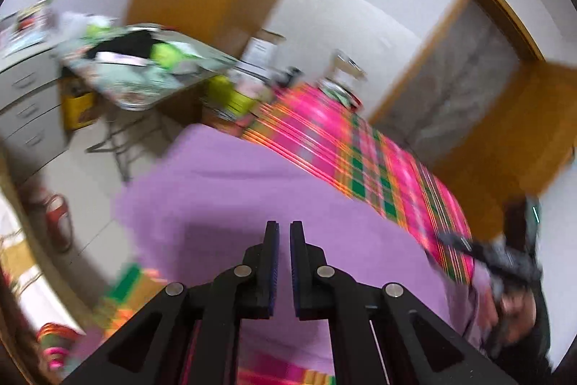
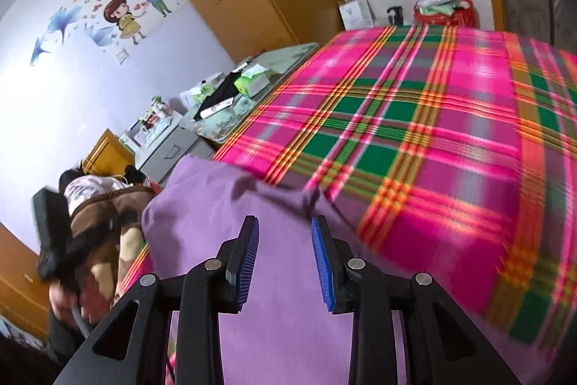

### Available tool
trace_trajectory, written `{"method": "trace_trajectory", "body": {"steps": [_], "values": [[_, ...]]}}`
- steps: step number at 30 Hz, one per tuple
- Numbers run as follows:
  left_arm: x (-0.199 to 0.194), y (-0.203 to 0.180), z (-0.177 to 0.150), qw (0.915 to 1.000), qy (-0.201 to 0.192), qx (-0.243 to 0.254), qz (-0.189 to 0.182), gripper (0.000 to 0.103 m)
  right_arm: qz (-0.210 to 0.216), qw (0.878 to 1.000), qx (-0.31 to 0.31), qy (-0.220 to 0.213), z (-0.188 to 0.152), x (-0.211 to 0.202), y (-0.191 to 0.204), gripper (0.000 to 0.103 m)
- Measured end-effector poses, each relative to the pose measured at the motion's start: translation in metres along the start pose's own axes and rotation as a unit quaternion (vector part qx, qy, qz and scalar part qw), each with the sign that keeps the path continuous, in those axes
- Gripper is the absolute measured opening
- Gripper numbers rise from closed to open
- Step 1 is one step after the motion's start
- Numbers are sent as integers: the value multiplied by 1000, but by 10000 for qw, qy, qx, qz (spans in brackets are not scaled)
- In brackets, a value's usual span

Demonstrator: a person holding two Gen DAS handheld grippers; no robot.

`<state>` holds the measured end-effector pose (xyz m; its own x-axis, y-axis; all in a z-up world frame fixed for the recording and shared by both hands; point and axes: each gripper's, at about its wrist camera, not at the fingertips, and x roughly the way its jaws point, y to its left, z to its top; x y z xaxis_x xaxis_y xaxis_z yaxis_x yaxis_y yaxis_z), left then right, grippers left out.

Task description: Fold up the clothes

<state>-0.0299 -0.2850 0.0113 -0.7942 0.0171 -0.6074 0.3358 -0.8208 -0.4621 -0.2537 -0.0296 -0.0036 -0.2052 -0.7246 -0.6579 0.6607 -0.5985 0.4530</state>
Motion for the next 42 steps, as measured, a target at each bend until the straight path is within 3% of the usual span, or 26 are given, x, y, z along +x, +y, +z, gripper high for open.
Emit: {"method": "trace_trajectory", "body": {"steps": [5,9,11,16,22,25,26,27,33,40,42], "values": [[30,-17,-10,9992,339,192,-84,5,-15,9980,-250,580,-1,46,2,31],[41,-4,-18,9987,489,156,12,5,-20,9930,-798,867,-25,52,13,31],[49,2,-21,9981,609,83,48,5,55,9932,-778,862,-23,49,11,31],[48,2,-31,9983,564,130,45,5,524,9967,-72,609,4,44,-10,32],[45,3,-36,9986,511,118,-1,5,911,9837,809,1321,16,80,-33,33],[45,4,-36,9987,505,84,-35,5,1063,9817,920,1288,21,85,-34,24],[46,5,-35,9987,505,78,-41,5,1083,9818,930,1253,22,85,-34,8],[46,5,-35,9987,505,84,-41,5,1088,9825,932,1194,24,86,-34,6],[46,6,-34,9987,508,57,-76,5,948,9842,1320,697,38,80,-53,4],[47,10,-33,9986,514,-24,-155,5,450,9863,1468,601,40,74,-73,6],[48,10,-33,9985,515,-24,-156,5,620,9853,1483,586,40,65,-74,7]]}}
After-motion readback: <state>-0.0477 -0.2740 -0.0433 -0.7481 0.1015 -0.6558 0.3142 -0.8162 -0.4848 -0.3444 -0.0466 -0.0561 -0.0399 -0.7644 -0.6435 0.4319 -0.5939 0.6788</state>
